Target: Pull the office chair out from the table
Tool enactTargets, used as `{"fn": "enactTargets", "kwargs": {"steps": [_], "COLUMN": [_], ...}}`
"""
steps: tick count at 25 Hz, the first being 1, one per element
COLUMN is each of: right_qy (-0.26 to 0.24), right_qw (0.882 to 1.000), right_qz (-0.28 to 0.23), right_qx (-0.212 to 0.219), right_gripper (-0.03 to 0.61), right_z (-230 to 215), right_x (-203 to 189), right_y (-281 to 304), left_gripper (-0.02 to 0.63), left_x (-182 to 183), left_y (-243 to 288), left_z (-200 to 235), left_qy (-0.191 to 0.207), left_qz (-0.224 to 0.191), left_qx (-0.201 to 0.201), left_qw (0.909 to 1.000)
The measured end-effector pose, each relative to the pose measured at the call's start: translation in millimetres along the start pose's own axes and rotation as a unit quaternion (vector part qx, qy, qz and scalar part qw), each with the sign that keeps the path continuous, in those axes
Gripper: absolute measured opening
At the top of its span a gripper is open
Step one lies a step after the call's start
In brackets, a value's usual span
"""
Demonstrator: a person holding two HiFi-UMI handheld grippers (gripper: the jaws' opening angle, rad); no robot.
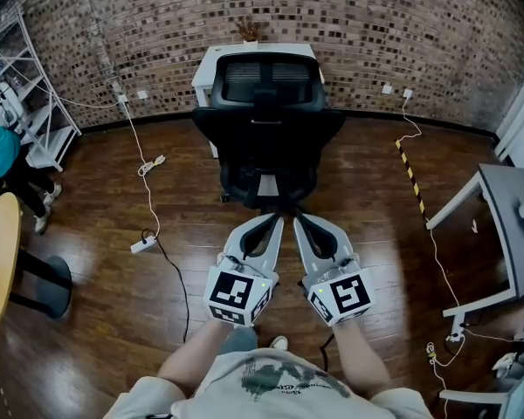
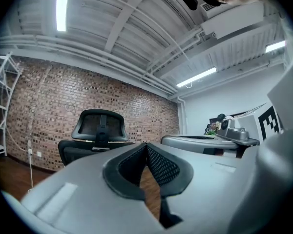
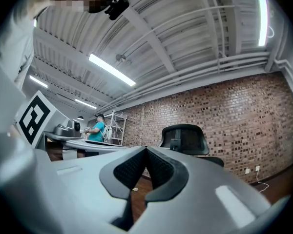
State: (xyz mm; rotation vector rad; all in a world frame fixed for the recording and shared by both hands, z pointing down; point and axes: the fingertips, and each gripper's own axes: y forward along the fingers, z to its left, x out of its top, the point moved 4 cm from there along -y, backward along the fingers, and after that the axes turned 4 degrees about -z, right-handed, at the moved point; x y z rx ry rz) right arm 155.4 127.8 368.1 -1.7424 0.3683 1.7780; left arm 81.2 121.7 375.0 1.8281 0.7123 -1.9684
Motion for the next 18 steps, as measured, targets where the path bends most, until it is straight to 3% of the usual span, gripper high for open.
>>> {"fn": "enactTargets", "kwargs": {"steps": [8,18], "right_qy": [0.001,0.002], "right_qw": [1.000,1.000], "right_qz": [0.009,0.013], "right_qx": [0.004,0.010], "right_gripper": [0.002,0.001], "right_z": [-1.9,-17.8], "right_x": [-3.0,-7.3], "right_y": [-31.1,-12.9], "left_gripper": [0.014,0.014], "left_x": [-6.8,-5.7], "left_y": [-5.8,17.0], "left_z": [-29.8,-18.0], "left_qy": [0.002,0.000], "left_qz": [0.001,0.004], "left_qx": [0.001,0.000], "left_qw": [1.0000,1.0000]}}
